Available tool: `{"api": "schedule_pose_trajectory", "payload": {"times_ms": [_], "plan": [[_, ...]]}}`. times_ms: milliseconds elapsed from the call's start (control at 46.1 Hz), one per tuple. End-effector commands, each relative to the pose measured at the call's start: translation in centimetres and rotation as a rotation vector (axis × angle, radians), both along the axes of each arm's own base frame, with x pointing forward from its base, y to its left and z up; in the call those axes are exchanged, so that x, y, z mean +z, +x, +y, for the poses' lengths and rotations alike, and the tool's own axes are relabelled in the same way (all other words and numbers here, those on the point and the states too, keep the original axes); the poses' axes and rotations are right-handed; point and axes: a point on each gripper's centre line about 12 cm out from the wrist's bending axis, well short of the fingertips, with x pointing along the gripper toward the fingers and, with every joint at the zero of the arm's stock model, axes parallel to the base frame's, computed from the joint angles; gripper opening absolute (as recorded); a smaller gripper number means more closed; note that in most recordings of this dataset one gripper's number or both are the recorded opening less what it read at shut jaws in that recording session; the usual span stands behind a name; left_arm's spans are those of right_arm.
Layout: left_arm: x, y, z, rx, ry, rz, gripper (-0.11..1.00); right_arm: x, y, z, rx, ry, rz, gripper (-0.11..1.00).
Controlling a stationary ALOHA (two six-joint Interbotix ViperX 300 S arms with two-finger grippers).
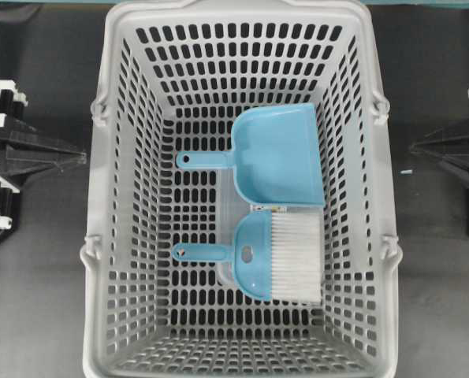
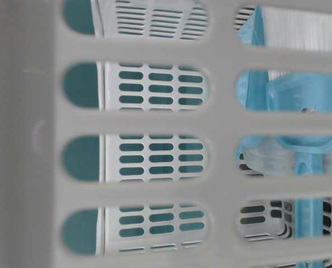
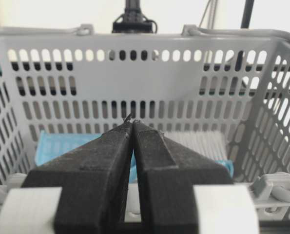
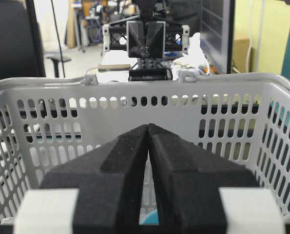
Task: Pick up the hand brush from the shopping basket with the left arm.
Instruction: 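Move the left gripper over the basket toward the blue brush handle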
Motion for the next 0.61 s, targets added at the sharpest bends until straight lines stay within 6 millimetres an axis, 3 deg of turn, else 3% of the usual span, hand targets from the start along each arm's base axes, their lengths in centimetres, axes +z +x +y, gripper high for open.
{"api": "schedule_pose_trajectory", "payload": {"times_ms": [0, 87, 347, 477, 586], "plan": [[2.8, 0.5, -0.1, -0.01, 0.004, -0.018, 0.06, 0.8, 0.2, -0.1, -0.005, 0.0, -0.021, 0.0], [4.6, 1.1, -0.1, -0.007, -0.029, 0.034, 0.0, 0.9, 0.1, -0.1, -0.005, 0.001, -0.025, 0.0], [9.3, 5.3, -0.5, -0.003, -0.063, 0.377, 0.0, 0.9, 0.0, -0.1, -0.005, 0.001, -0.018, 0.0], [9.8, 8.1, -1.4, -0.021, -0.05, 0.514, 0.0, 0.8, 0.0, -0.1, -0.005, 0.009, -0.009, 0.0], [9.0, 10.3, -2.4, -0.043, -0.035, 0.64, 0.0, 0.7, 0.0, -0.1, -0.005, 0.021, -0.006, 0.0]]}}
